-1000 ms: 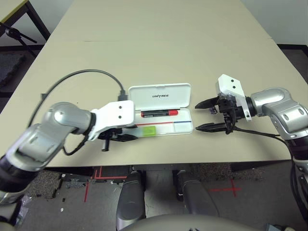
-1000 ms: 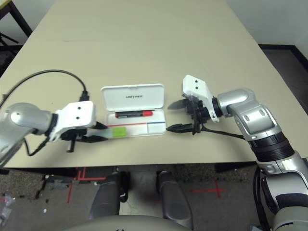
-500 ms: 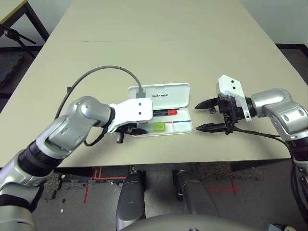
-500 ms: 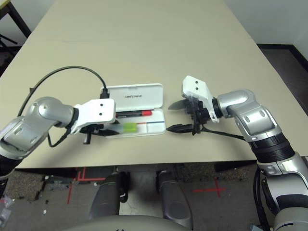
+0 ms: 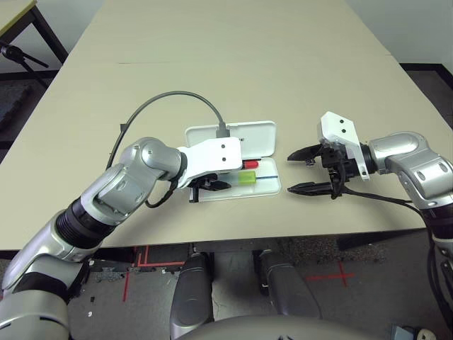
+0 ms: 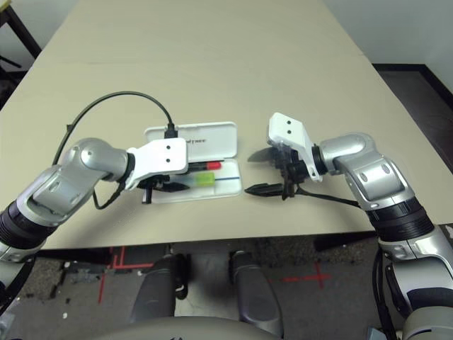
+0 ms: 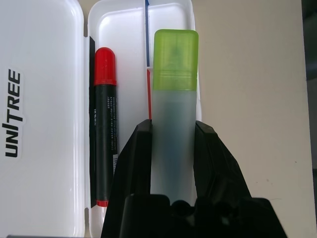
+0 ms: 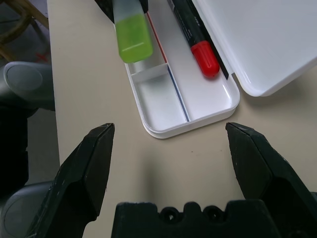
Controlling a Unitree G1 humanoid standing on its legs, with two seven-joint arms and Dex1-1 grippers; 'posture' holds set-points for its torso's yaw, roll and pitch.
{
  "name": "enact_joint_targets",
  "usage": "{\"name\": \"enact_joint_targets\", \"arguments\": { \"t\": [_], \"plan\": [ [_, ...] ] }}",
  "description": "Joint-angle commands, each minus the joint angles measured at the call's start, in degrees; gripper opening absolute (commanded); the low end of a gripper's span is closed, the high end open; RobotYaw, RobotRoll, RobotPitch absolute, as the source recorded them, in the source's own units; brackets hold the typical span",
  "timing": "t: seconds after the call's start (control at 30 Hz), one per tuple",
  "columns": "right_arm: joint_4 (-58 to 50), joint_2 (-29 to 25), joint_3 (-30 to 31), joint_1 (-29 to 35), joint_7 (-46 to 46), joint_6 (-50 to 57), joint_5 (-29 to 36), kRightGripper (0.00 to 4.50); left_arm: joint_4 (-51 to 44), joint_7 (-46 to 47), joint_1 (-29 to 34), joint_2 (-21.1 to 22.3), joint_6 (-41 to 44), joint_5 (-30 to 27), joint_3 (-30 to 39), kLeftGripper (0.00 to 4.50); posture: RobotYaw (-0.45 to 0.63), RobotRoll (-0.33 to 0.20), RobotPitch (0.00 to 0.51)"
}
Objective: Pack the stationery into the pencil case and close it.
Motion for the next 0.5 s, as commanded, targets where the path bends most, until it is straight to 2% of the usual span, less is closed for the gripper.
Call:
{"name": "enact_joint_targets", "arguments": {
  "t": [0.03,0.23,0.5],
  "plan": [
    [-1.02,-0.64,-0.05,0.51,-0.21,-0.03,-0.46,4.50,-0.05,-0.70,0.44,0.58,0.39,0.42,-0.90,1.08,-0.09,0.000,0.167],
    [-0.55,-0.55,0.13,0.23,-0.12,-0.30,-0.63,4.50,-0.13,-0.62,0.84,0.67,0.55,0.51,-1.09,1.08,-0.09,0.000,0.169],
    [-0.27,-0.43,0.30,0.17,0.06,-0.49,-0.70,4.50,-1.30,-1.02,1.69,2.20,0.80,0.15,-0.69,4.07,-0.08,0.000,0.175]
  ]
}}
